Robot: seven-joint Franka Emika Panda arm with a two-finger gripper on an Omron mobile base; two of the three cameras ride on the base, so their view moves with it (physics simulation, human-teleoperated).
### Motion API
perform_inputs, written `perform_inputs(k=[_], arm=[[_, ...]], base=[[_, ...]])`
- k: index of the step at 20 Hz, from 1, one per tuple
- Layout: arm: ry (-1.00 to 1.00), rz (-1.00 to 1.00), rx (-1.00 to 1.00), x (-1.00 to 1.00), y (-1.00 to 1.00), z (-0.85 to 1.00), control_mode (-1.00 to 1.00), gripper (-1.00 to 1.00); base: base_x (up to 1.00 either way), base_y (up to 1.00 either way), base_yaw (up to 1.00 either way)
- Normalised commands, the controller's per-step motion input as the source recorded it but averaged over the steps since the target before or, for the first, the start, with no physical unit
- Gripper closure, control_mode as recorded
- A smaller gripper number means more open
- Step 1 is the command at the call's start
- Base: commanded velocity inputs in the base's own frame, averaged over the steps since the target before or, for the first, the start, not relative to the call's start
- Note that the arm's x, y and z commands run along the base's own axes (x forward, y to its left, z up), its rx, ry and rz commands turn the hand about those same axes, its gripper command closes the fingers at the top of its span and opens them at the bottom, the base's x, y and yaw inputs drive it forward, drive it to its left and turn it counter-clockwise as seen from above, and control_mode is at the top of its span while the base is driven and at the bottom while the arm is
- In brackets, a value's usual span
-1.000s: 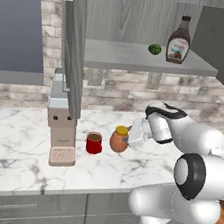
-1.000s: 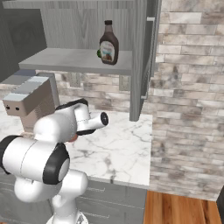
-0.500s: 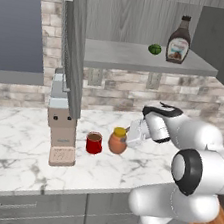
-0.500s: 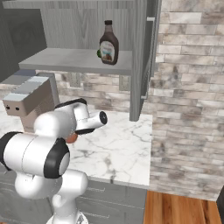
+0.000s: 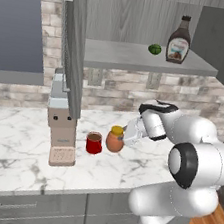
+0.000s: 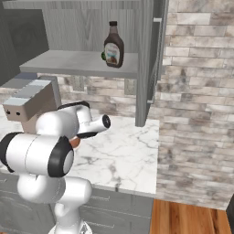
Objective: Pick the syrup bottle and honey bottle from the cabinet and place them next to the mug.
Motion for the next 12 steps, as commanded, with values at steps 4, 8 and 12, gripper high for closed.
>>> perform_inputs(k=[4, 8, 12], arm=[[0.00, 0.00, 0.00, 0.08, 0.12, 0.00, -1.00, 1.00], [0.00, 0.00, 0.00, 0.01, 0.04, -0.07, -1.00, 1.00], [0.00, 0.00, 0.00, 0.00, 0.00, -0.23, -1.00, 1.00]], base=[[0.00, 0.00, 0.00], [0.00, 0.00, 0.00], [0.00, 0.00, 0.00]])
